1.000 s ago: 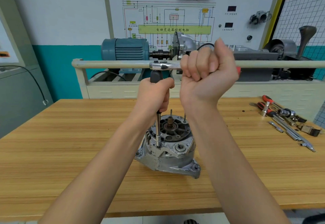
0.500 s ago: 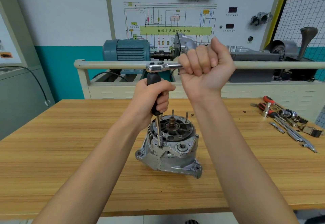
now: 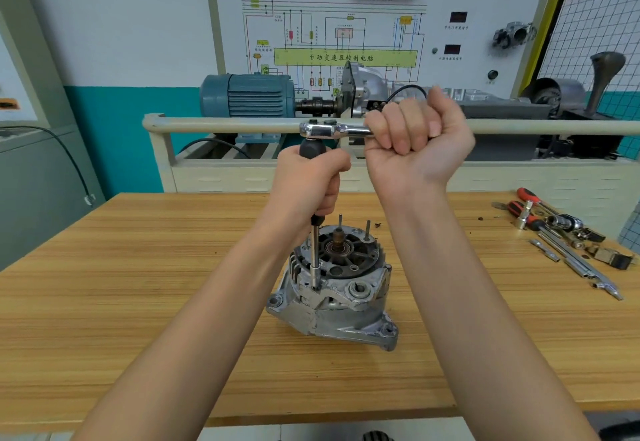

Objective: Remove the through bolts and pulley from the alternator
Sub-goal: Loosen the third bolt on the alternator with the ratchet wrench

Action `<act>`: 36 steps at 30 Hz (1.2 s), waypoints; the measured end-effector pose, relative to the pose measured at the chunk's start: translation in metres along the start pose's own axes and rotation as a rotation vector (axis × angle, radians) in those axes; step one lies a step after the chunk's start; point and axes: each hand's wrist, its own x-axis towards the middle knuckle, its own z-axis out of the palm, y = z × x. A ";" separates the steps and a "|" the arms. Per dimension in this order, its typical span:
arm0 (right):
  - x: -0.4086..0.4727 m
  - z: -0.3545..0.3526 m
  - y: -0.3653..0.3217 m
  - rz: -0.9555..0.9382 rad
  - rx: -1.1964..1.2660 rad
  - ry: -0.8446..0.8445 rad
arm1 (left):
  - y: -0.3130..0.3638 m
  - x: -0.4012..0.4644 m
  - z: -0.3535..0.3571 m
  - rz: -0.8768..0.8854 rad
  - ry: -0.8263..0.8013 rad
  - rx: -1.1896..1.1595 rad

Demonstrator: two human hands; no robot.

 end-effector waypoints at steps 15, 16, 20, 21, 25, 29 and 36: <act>-0.001 0.007 -0.001 -0.040 -0.183 -0.115 | -0.002 0.010 -0.019 -0.063 -0.384 -0.198; 0.004 0.006 -0.003 0.021 -0.135 -0.089 | -0.001 0.010 -0.021 -0.096 -0.447 -0.220; 0.019 -0.005 -0.003 0.216 0.104 0.003 | 0.000 0.009 -0.019 -0.147 -0.535 -0.194; 0.020 -0.007 -0.003 0.227 0.137 0.015 | 0.000 0.008 -0.018 -0.140 -0.503 -0.169; 0.013 -0.004 0.000 0.129 0.109 0.050 | -0.001 0.004 -0.015 -0.090 -0.339 -0.098; -0.004 0.005 0.003 -0.052 -0.068 -0.016 | -0.001 0.002 -0.005 -0.060 -0.086 -0.023; -0.029 0.017 0.029 -0.492 -0.441 -0.266 | -0.005 0.002 0.007 -0.003 0.144 0.027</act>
